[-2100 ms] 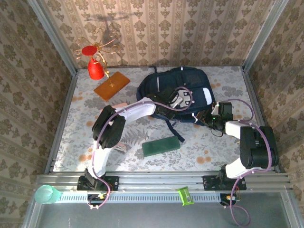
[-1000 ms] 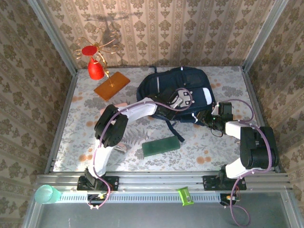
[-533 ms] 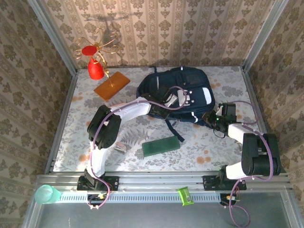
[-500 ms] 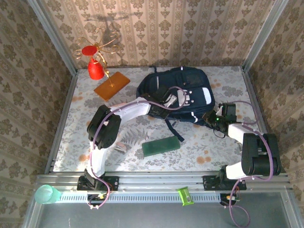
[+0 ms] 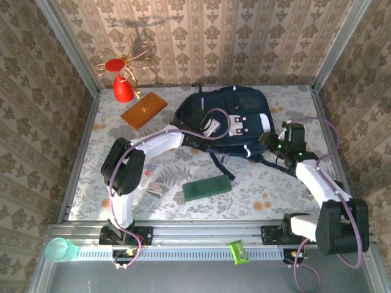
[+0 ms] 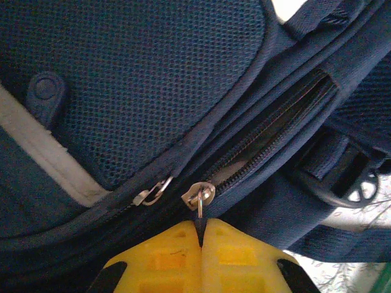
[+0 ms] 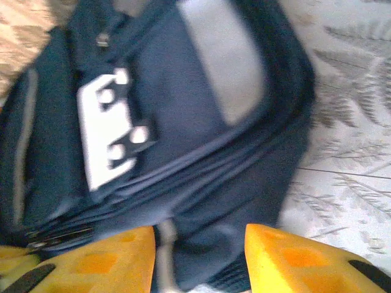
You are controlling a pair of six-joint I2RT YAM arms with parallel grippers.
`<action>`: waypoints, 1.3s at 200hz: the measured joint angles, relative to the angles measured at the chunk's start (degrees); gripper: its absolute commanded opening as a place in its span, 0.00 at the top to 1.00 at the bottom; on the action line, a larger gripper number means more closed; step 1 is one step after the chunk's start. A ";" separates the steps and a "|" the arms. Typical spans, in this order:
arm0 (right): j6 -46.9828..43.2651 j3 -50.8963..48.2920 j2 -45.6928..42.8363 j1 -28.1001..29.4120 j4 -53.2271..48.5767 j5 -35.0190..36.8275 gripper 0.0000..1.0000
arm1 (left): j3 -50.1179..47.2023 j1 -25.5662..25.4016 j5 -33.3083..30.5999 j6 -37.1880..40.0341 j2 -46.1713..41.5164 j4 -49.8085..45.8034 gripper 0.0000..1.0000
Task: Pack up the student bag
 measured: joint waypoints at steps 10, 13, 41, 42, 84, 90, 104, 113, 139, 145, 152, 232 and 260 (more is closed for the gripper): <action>-0.33 0.63 -0.83 2.23 -0.66 0.46 0.45 | 0.02 -0.31 0.57 -0.42 0.00 0.17 1.00; -0.31 0.76 -0.87 2.84 -0.76 0.59 0.44 | 0.00 -0.42 0.74 -0.57 0.00 0.20 1.00; 1.29 1.79 2.93 8.41 -0.94 -0.85 0.39 | 0.07 -1.84 2.25 -1.29 0.00 0.81 1.00; 1.42 1.84 3.10 8.55 -0.94 -0.94 0.39 | 0.07 -1.95 2.27 -1.31 0.00 0.81 1.00; 4.22 3.80 13.60 12.02 0.57 -3.32 0.38 | 0.11 -3.72 3.30 -1.95 0.00 1.09 1.00; 4.52 3.91 14.78 12.02 0.83 -3.19 0.38 | 0.11 -3.89 3.28 -2.10 0.00 1.09 1.00; 4.81 3.91 16.26 12.02 0.92 -2.14 0.38 | 0.11 -4.07 3.30 -2.29 0.00 1.18 1.00; 4.85 3.91 16.61 12.02 1.03 -1.33 0.38 | 0.11 -4.22 3.30 -2.29 0.00 1.27 1.00; 6.08 3.89 17.35 11.89 3.32 -0.02 0.39 | 0.13 -4.55 3.30 -2.29 0.00 1.29 1.00; 6.45 3.89 17.73 11.76 4.31 -0.04 0.39 | 0.11 -4.59 3.28 -2.29 0.00 1.27 1.00; 7.21 3.89 18.23 11.56 5.60 -0.07 0.40 | 0.13 -4.63 3.28 -2.29 0.00 1.25 1.00; 13.64 3.89 22.95 9.05 12.98 0.66 0.86 | 0.09 -4.70 3.21 -2.25 0.00 1.29 1.00; 13.68 3.87 22.71 7.17 13.44 -0.39 0.96 | 0.04 -4.72 1.84 -1.33 -0.24 0.98 1.00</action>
